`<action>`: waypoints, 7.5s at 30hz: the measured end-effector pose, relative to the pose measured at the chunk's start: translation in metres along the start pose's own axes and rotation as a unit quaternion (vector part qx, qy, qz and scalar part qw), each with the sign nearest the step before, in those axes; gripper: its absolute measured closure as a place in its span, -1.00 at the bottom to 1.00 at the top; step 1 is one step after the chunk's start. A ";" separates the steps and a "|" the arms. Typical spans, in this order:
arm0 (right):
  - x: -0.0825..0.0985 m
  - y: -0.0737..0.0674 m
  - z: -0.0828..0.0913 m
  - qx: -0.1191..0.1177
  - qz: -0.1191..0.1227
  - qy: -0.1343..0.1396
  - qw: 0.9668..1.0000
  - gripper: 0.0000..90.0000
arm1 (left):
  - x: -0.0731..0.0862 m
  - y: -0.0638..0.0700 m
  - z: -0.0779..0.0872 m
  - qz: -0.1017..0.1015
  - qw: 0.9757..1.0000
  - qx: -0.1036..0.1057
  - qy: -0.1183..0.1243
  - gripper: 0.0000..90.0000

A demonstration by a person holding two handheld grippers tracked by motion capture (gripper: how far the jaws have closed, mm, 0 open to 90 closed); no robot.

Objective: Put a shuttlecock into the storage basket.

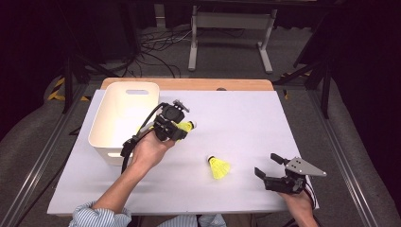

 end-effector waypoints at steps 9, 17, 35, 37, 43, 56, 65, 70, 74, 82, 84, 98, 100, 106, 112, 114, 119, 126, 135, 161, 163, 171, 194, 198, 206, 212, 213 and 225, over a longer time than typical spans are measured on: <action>0.000 0.000 0.000 0.000 0.000 0.000 1.000 -0.68 | -0.004 -0.004 0.007 0.004 1.000 0.007 0.004 0.96; 0.000 0.000 0.000 0.000 -0.001 -0.002 1.000 -0.68 | -0.006 -0.009 0.013 0.010 1.000 0.009 0.008 0.96; 0.000 0.000 0.000 0.000 0.000 -0.001 1.000 -0.68 | -0.012 -0.021 0.026 0.021 1.000 0.011 0.013 0.96; 0.000 0.000 0.000 0.000 0.000 -0.001 1.000 -0.68 | -0.012 -0.023 0.028 0.024 1.000 0.011 0.016 0.96; 0.000 0.000 0.000 0.001 0.000 -0.001 1.000 -0.68 | -0.011 -0.028 0.033 0.029 0.999 0.010 0.020 0.96; 0.000 0.000 0.000 0.000 0.000 -0.002 1.000 -0.68 | -0.009 -0.038 0.041 0.039 0.999 0.004 0.024 0.96; 0.000 0.000 0.000 0.000 0.000 -0.002 1.000 -0.68 | -0.009 -0.043 0.042 0.046 0.999 0.003 0.026 0.96; 0.001 0.000 0.000 -0.001 0.001 -0.003 1.000 -0.68 | -0.008 -0.047 0.044 0.054 0.998 0.002 0.030 0.96; 0.001 0.000 0.000 -0.001 0.002 -0.003 1.000 -0.68 | -0.007 -0.051 0.046 0.056 0.998 0.001 0.032 0.96; 0.000 -0.001 -0.001 -0.001 0.002 -0.003 1.000 -0.68 | -0.002 -0.059 0.050 0.066 0.997 -0.005 0.036 0.96; 0.000 0.000 -0.001 0.000 0.002 -0.003 1.000 -0.68 | -0.001 -0.061 0.050 0.068 0.997 -0.005 0.036 0.96; 0.000 0.000 0.000 0.000 0.002 -0.002 1.000 -0.68 | 0.003 -0.071 0.054 0.082 0.996 -0.014 0.037 0.96; 0.000 0.000 0.000 0.000 0.002 -0.002 1.000 -0.68 | 0.004 -0.073 0.054 0.084 0.996 -0.015 0.038 0.96; 0.000 0.000 -0.001 -0.001 0.003 -0.002 1.000 -0.68 | 0.006 -0.078 0.055 0.091 0.995 -0.015 0.039 0.96; 0.000 0.000 0.000 0.000 0.003 -0.002 1.000 -0.68 | 0.008 -0.084 0.055 0.098 0.994 -0.020 0.040 0.96; 0.000 0.000 0.000 0.000 0.003 -0.002 1.000 -0.68 | 0.009 -0.086 0.055 0.102 0.994 -0.021 0.042 0.96; 0.000 0.000 -0.001 0.000 0.003 -0.002 1.000 -0.68 | 0.012 -0.092 0.055 0.110 0.993 -0.022 0.043 0.96; 0.000 -0.001 -0.001 0.000 0.002 -0.003 1.000 -0.68 | 0.014 -0.098 0.053 0.120 0.992 -0.023 0.042 0.96; 0.001 -0.001 -0.001 0.000 0.003 -0.004 1.000 -0.68 | 0.017 -0.106 0.049 0.132 0.990 -0.026 0.036 0.96; 0.000 -0.001 0.000 -0.001 0.005 -0.002 1.000 -0.67 | 0.020 -0.125 0.035 0.161 0.986 -0.028 0.030 0.96; 0.001 -0.001 0.000 -0.001 0.004 -0.002 1.000 -0.67 | 0.020 -0.127 0.034 0.162 0.986 -0.030 0.028 0.96; 0.001 -0.001 -0.001 -0.001 0.005 -0.003 1.000 -0.67 | 0.022 -0.135 0.026 0.173 0.984 -0.028 0.023 0.96; 0.001 -0.002 0.000 -0.002 0.005 -0.003 1.000 -0.67 | 0.019 -0.150 0.009 0.183 0.982 -0.046 0.007 0.95; 0.001 -0.002 0.000 -0.002 0.006 -0.004 1.000 -0.67 | 0.019 -0.153 0.005 0.186 0.981 -0.047 -0.001 0.95; 0.000 -0.001 0.000 -0.004 0.003 -0.001 1.000 -0.67 | 0.015 -0.158 -0.003 0.196 0.980 -0.035 -0.007 0.95; 0.000 -0.002 0.000 -0.005 0.003 -0.001 1.000 -0.67 | 0.015 -0.162 -0.009 0.206 0.978 -0.033 -0.016 0.95; 0.000 -0.002 0.000 -0.005 0.003 -0.001 1.000 -0.67 | 0.014 -0.163 -0.010 0.205 0.978 -0.032 -0.019 0.95; 0.000 -0.002 0.000 -0.005 0.002 0.000 1.000 -0.67 | 0.013 -0.169 -0.020 0.215 0.975 -0.035 -0.034 0.94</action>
Point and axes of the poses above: each handheld gripper's, and its own axes: z roughly backward along the jaws, x roughly out of its underside, y roughly to its right, the point moved 8 cm from there along -z, roughly forward along the jaws, and after that the axes turned 9 degrees about -y, right-handed, at the moved point
